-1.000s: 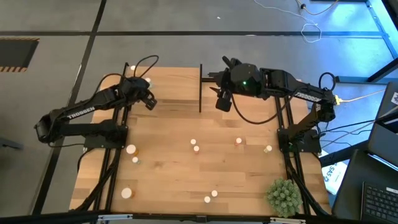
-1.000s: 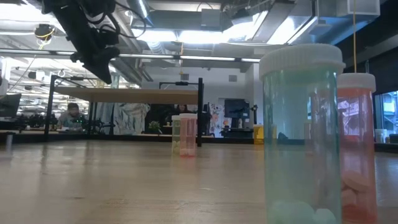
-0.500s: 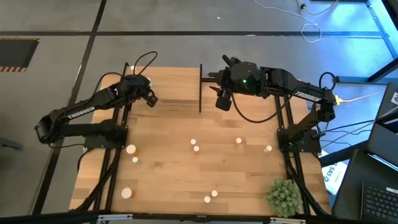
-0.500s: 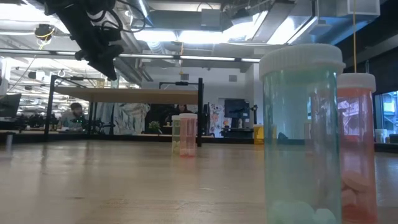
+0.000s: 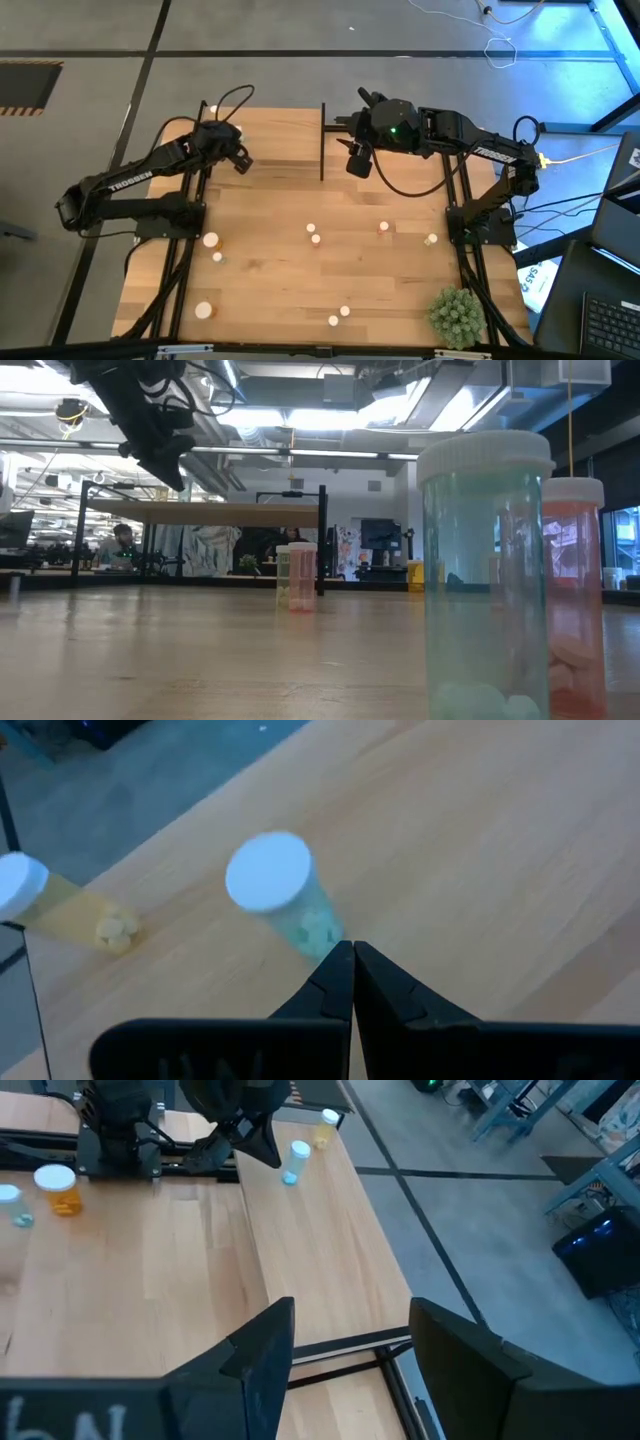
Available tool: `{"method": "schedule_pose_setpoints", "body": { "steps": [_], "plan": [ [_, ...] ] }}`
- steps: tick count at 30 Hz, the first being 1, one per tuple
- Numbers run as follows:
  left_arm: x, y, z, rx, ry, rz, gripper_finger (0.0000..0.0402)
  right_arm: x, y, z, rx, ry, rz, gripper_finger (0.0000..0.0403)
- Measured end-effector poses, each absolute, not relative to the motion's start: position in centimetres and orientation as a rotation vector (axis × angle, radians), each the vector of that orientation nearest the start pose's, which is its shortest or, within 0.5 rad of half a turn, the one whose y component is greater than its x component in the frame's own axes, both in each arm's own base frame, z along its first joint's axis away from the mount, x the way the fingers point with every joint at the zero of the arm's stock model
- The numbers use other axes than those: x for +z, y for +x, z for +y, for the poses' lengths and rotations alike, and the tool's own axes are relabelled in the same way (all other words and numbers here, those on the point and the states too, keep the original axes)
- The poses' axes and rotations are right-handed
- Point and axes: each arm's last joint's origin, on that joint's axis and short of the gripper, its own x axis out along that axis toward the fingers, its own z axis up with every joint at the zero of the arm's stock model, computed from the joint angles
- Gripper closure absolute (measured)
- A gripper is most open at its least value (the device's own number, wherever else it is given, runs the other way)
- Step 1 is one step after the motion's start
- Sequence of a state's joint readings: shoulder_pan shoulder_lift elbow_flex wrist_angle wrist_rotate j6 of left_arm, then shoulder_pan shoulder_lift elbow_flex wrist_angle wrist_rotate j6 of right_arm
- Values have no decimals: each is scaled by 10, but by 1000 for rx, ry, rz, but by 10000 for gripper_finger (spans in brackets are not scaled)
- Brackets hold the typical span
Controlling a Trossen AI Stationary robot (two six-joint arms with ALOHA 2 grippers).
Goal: Pick and place medicine bottles onto shelf by color
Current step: Put the top right small blue pill on the shelf
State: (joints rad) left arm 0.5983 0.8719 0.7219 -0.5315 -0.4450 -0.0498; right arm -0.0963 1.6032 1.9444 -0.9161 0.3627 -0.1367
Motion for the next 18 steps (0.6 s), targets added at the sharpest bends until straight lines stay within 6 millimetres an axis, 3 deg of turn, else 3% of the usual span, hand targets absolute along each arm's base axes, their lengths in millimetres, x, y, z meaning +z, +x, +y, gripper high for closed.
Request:
{"method": "schedule_pose_setpoints", "body": {
  "steps": [18],
  "plan": [
    [254,149,121,1024,-82,790,401,454,316,-41,-406,-205,605,202]
  ]
}}
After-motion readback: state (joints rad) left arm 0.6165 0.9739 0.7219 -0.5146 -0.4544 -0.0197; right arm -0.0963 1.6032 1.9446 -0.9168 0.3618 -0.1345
